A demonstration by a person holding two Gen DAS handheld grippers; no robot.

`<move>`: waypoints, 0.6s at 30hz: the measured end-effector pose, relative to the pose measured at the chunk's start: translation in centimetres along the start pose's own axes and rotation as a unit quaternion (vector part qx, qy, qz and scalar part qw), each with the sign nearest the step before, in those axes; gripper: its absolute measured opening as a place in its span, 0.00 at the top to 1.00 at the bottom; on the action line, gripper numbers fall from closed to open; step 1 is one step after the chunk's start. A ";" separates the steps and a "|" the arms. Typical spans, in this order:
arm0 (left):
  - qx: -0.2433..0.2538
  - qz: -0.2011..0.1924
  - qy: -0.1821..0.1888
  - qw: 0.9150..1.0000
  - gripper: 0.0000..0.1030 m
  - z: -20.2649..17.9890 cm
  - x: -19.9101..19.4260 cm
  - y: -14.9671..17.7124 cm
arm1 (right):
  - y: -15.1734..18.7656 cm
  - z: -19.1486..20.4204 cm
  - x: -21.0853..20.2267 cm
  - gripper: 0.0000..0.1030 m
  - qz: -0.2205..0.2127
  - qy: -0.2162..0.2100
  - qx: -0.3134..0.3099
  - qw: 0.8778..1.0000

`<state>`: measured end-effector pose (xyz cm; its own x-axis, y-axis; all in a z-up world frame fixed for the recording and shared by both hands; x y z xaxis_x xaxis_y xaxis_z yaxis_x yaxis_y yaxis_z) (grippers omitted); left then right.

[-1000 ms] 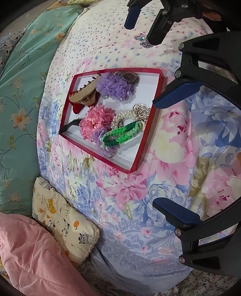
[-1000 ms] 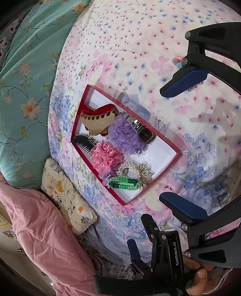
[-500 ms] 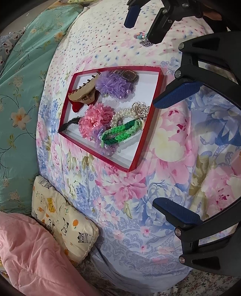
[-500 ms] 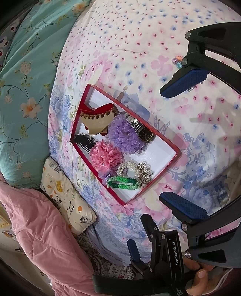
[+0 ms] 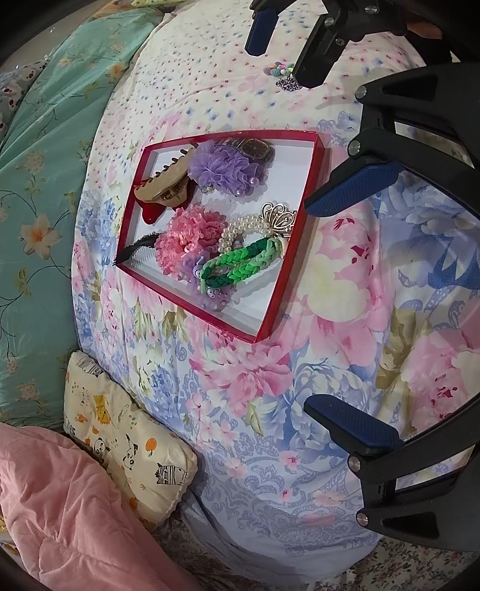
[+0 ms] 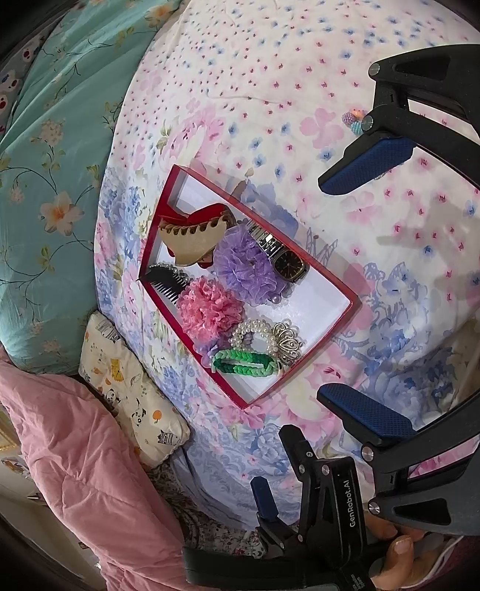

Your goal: Organize jewelry

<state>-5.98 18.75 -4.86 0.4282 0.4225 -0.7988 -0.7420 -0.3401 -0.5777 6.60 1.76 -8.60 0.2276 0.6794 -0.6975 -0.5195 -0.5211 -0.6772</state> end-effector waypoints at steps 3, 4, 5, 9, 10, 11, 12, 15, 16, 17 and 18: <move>-0.001 0.000 0.000 1.000 0.05 -0.1 0.0 0.0 | 0.0 0.0 0.0 0.00 -0.001 0.000 0.000 1.000; -0.001 0.000 -0.001 1.000 0.05 0.0 0.0 0.0 | -0.1 0.0 -0.1 0.00 -0.002 0.000 0.000 1.000; 0.000 0.000 -0.001 1.000 0.05 0.0 0.0 0.0 | -0.1 0.0 -0.1 0.00 -0.002 0.000 0.000 1.000; 0.001 -0.001 -0.002 1.000 0.05 0.0 0.1 0.0 | -0.1 -0.1 -0.1 0.00 -0.002 0.001 0.000 1.000; 0.002 -0.001 -0.002 1.000 0.05 0.1 0.1 0.1 | -0.1 -0.1 -0.1 0.00 -0.002 0.000 0.000 1.000; 0.001 -0.001 -0.001 1.000 0.05 0.0 0.0 0.1 | -0.1 -0.1 -0.1 0.00 -0.001 0.000 0.000 1.000; 0.001 -0.001 -0.001 1.000 0.05 0.0 0.0 0.1 | -0.1 -0.1 -0.1 0.00 -0.001 0.000 0.000 1.000; 0.001 0.000 -0.003 1.000 0.05 0.0 0.0 0.1 | -0.1 -0.1 -0.1 0.00 -0.001 0.000 0.000 1.000; 0.002 0.001 -0.002 1.000 0.05 0.0 0.1 0.1 | -0.1 -0.1 -0.1 0.00 0.000 0.000 0.000 1.000; 0.003 0.001 -0.002 1.000 0.05 0.0 0.1 0.0 | -0.1 -0.1 -0.1 0.00 0.000 0.000 0.000 1.000; 0.003 0.001 -0.002 1.000 0.05 0.1 0.1 0.0 | -0.1 -0.1 -0.1 0.00 -0.001 0.000 0.001 1.000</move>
<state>-5.97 18.83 -4.93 0.4253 0.4257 -0.7987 -0.7459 -0.3349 -0.5757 6.77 1.70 -8.49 0.2288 0.6800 -0.6966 -0.5204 -0.5193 -0.6778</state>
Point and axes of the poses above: each gripper's, at about its wrist camera, not at the fingertips, and x roughly the way its jaws point, z to its left, y to its underside, the point moved 6 cm from there along x, roughly the way its jaws point, and after that the axes turned 7 degrees about x, right-handed, at the moved point
